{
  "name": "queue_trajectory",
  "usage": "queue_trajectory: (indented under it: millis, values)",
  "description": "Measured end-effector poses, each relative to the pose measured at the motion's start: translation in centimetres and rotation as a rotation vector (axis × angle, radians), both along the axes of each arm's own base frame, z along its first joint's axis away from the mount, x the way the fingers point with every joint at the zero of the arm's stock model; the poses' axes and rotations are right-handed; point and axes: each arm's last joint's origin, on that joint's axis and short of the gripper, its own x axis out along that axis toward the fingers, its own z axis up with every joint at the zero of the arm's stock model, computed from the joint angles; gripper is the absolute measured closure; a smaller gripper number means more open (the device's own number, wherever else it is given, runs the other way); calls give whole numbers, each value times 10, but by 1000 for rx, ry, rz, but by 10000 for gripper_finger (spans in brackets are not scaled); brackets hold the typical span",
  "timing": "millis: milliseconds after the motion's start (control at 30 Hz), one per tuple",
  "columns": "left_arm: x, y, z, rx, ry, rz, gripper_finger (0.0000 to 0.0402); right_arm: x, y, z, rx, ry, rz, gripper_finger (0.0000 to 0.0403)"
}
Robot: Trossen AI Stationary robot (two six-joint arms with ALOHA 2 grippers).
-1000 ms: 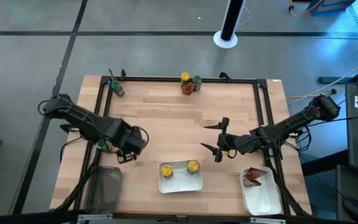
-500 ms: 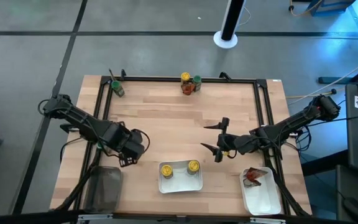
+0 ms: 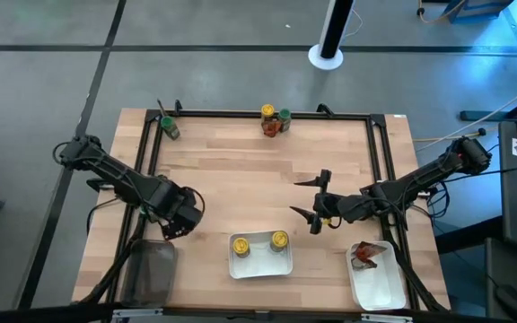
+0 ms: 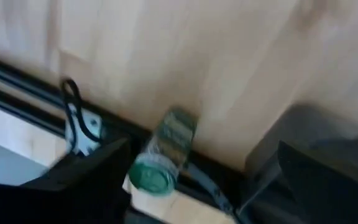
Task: Sort spices by type
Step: Put the bottom left green seasoning bottle into the black bin
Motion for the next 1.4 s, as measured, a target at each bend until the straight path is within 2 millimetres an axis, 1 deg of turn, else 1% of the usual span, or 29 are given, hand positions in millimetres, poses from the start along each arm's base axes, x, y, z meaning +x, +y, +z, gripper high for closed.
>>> queue_trajectory:
  millis: [100,233,333,467,567,733,833,967,1167,1233,1300,1400]
  values:
    - [-13,3,-5,-60,44,2,4,0,0,0,-1,3,0,72]
    - [-35,10,4,-111,-6,4,6,0,0,-1,-3,7,0,72]
    - [-50,15,12,-144,-63,-29,5,0,0,-1,-3,7,0,72]
    - [-59,20,21,-179,-153,48,5,0,0,-1,-3,7,0,72]
    - [-57,19,24,-204,-222,136,8,0,0,-1,-3,7,0,72]
    - [-51,16,24,-232,-283,124,9,0,0,-1,-3,6,0,72]
    - [-50,17,24,-208,-310,99,9,0,0,-1,-3,6,0,72]
    - [-46,17,25,-178,-363,159,9,0,0,-1,-3,7,0,72]
    - [-38,14,27,-220,-450,233,9,0,0,-1,-3,6,0,72]
    - [-34,14,27,-204,-490,253,9,0,0,-1,-3,6,0,72]
    - [-33,15,25,-162,-478,283,9,0,0,0,-2,5,0,72]
    - [-34,15,18,-109,-383,215,9,0,0,1,3,-8,0,72]
